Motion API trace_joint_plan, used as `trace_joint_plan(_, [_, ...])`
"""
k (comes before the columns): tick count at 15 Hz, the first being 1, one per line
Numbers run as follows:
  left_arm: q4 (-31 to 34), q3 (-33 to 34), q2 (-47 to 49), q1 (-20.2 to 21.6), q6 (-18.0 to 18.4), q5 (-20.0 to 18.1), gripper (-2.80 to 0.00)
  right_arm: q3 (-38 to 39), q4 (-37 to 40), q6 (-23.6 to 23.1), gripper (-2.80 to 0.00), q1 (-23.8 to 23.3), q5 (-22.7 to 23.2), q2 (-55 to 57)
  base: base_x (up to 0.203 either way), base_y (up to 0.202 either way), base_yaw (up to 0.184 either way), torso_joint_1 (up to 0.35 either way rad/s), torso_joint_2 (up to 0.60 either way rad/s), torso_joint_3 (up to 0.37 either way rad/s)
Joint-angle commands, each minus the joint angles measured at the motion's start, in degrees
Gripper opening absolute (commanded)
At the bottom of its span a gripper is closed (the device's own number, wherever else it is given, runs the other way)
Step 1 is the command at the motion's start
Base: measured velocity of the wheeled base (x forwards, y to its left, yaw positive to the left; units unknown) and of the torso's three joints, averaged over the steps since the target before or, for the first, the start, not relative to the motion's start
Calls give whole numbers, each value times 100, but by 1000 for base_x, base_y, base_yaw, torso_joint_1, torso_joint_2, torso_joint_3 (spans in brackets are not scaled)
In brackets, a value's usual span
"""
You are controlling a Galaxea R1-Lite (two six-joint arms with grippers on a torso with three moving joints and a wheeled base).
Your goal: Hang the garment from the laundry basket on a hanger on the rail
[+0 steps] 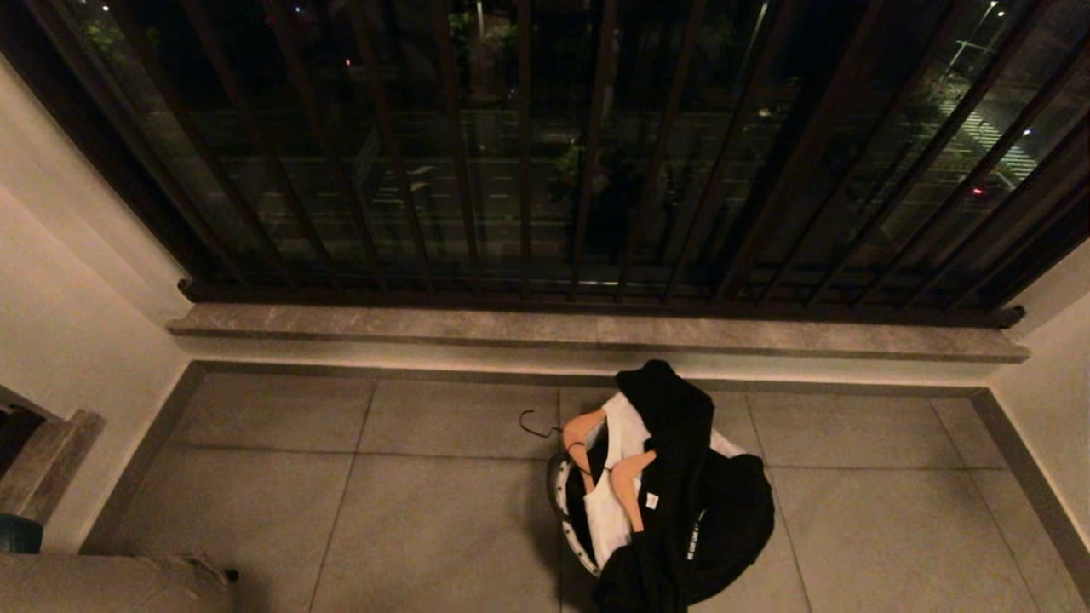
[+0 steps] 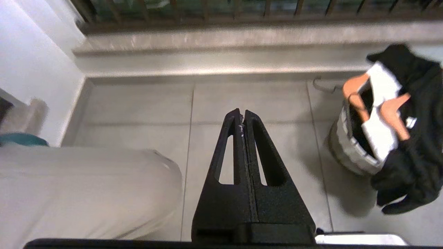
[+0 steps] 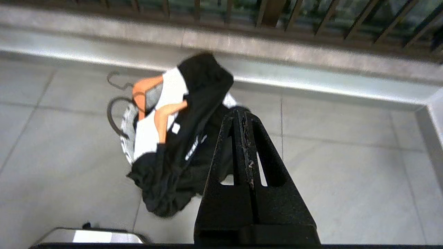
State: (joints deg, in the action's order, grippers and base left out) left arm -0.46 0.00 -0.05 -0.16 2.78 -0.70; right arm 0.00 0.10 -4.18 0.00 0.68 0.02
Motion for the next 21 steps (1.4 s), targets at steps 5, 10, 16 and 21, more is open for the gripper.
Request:
trace_joint_plan(5, [-4,7,5,5,3,0,-280,0,-1,-4,-280,0,2,-2,0,0,0,-214,535,127])
trace_joint_plan(10, [2,1,5,-2,3,0,-280,0,-1,-4,-280,0,2,6,0,0,0,-189,518,137])
trace_joint_plan(16, [-6,9,5,-2,3,0,-280,0,-1,-4,-280,0,2,1,0,0,0,-48,149,-94])
trace_joint_plan(21, [-2,9,5,-2,3,0,-280,0,-1,31,-280,0,-7,6,0,0,0,2,5,-196])
